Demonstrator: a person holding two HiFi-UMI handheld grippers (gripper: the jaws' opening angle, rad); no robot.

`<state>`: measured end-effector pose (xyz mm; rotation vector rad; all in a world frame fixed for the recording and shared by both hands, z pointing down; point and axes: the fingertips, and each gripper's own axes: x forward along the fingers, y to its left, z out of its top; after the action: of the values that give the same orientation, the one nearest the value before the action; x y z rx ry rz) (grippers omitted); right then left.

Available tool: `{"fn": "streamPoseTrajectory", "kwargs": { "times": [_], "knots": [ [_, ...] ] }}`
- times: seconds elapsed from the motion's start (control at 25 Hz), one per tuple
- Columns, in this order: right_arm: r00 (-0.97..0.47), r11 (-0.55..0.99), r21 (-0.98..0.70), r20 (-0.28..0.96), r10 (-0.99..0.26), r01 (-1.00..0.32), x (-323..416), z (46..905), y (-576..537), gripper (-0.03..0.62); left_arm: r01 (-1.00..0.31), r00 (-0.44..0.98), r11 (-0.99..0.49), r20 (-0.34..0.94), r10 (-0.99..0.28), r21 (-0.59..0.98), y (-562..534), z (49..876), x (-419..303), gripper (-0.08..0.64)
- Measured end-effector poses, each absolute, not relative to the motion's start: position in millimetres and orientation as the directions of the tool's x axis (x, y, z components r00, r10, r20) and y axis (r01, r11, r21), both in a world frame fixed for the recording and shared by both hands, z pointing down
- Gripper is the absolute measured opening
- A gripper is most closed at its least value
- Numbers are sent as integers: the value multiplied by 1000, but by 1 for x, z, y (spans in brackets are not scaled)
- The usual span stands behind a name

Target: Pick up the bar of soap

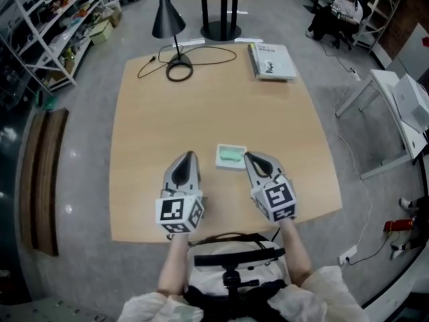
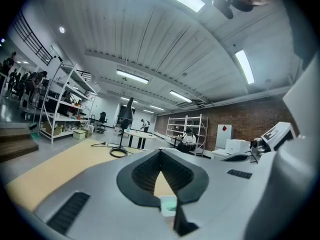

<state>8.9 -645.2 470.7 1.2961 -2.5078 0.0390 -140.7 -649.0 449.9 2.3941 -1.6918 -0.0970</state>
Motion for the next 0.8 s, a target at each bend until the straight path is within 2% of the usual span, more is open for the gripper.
{"fn": "streamPoseTrajectory", "kwargs": {
  "times": [0.12,0.16,0.2,0.24,0.48,0.64,0.8],
  "knots": [
    [-505,652,269,451,-736,-709,-4,512,-652,11,-923,338,-306,107,-935,235,-656,468,-141,6],
    [-497,684,291,509,-703,-669,-8,528,-654,33,-924,334,-301,116,-935,237,-659,471,-142,6],
    [-486,716,302,567,-666,-629,-11,544,-656,107,-925,329,-294,123,-936,240,-662,474,-143,6],
    [-470,744,313,616,-632,-590,-13,558,-658,143,-925,325,-287,128,-937,247,-664,477,-144,6],
    [-382,845,393,765,-519,-361,-24,609,-679,144,-933,303,-257,163,-939,253,-670,495,-151,6],
    [-319,887,374,834,-449,-269,-26,636,-686,144,-938,285,-234,188,-940,255,-668,505,-156,6],
    [-241,897,402,866,-437,-183,-25,652,-700,147,-940,273,-220,191,-943,261,-672,510,-162,6]
  ]
}}
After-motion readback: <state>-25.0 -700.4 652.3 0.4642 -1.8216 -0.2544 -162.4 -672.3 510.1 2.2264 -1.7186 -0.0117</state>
